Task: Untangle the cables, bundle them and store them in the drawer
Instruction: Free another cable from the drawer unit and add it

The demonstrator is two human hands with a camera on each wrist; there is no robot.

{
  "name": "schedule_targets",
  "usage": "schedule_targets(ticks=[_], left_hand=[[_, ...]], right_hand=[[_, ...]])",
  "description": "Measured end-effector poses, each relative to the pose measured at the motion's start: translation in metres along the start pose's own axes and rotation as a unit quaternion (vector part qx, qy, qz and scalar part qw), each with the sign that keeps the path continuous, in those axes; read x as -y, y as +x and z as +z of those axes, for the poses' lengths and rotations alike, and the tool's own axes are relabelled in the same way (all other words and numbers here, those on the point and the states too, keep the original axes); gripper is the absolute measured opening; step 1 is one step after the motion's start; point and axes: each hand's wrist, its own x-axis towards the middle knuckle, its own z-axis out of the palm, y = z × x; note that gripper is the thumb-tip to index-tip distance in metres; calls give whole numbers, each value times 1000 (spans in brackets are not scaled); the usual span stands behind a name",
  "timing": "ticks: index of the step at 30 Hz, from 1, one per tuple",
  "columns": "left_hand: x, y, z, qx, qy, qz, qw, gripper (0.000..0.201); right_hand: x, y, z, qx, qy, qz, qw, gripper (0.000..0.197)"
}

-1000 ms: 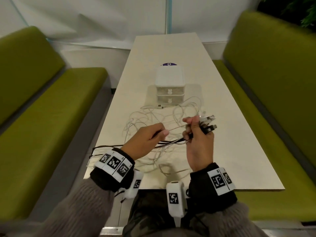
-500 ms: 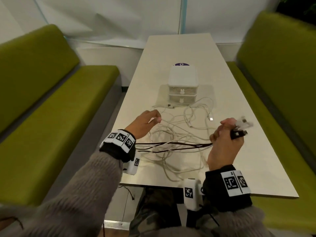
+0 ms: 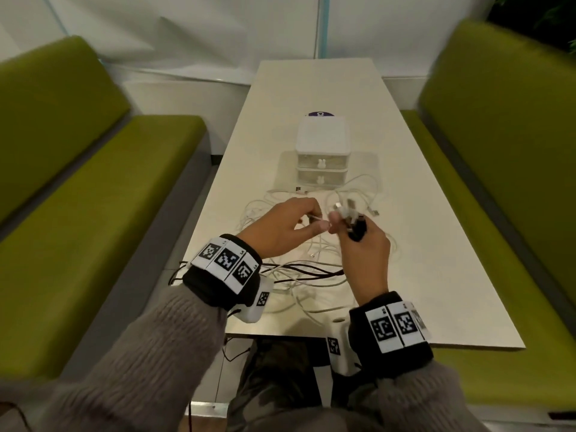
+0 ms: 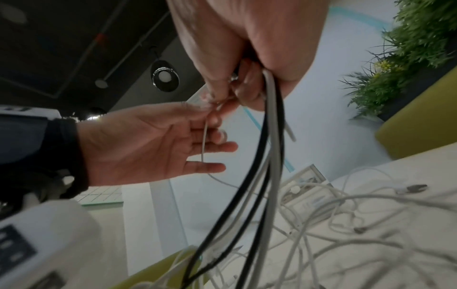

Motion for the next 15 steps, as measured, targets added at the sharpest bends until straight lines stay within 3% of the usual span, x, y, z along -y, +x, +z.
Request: schedule_targets(ticks=[3,9,12,15], left_hand=[[23,-8,-13,8,-1,-52,999,22],[60,-14,-21,57,11,-144,988,15],[63,-5,-15,12,-25,-160,987,25],[42,8,-12,-30,-177,-148,972,26]], right_hand=[[-7,9,-12,-98,98,52,989,21],[-5,8,-16,-241,250,87,934,21],[-7,7,-14,-257,262,102,925,29],[-10,7,-13,-238,262,110,929,29]])
